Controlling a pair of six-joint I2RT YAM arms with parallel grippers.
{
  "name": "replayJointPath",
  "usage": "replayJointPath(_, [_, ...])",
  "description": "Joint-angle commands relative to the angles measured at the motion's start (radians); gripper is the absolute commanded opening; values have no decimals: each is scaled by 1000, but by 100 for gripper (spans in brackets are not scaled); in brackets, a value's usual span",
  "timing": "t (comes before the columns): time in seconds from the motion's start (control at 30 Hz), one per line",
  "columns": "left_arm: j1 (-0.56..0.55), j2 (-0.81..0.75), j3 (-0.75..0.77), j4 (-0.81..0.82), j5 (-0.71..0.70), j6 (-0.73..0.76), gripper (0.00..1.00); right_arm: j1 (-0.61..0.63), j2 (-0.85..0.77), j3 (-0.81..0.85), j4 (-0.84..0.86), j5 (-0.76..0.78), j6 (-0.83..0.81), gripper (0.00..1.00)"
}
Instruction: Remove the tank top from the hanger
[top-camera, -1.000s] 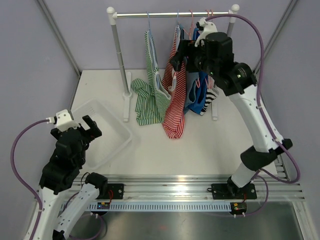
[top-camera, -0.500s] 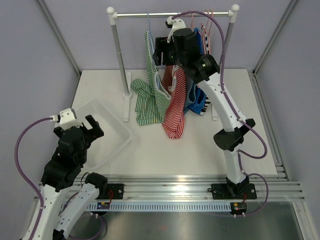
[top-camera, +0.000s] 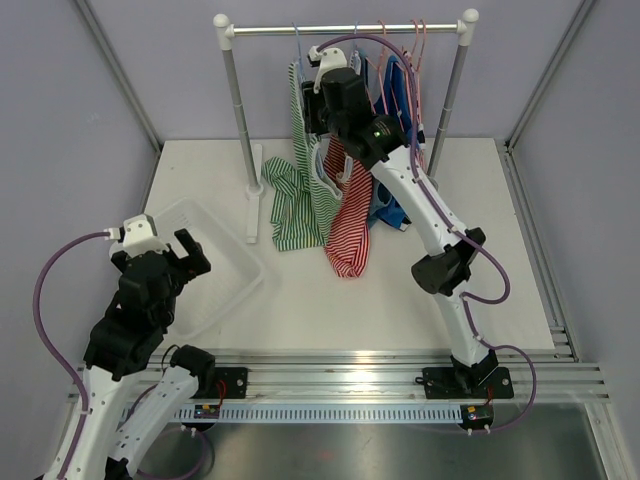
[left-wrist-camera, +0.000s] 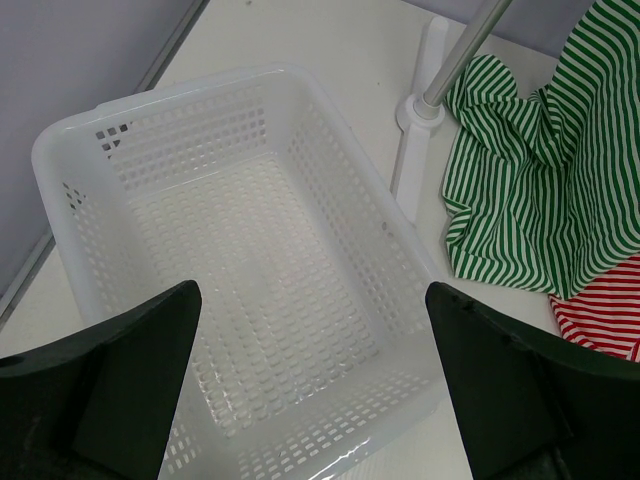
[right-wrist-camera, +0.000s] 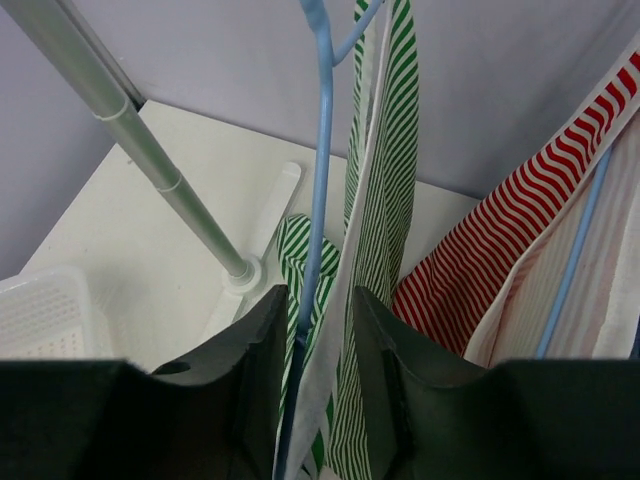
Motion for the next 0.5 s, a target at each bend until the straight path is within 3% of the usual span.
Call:
replayJointPath(0.0, [-3, 7, -9, 65, 30, 4, 99, 8, 2, 47, 96, 74, -40, 39])
replayJointPath(0.13, [-3, 12, -9, 65, 36, 5, 99, 9, -1, 45, 103, 77, -43, 23])
replayJointPath(0.23, [-3, 7, -11, 66, 36, 7, 99, 8, -8, 41, 100, 83, -27, 6])
replayJointPath(0.47, [-3, 13, -11, 69, 43, 8, 99, 9, -102, -7, 157, 115, 47, 0])
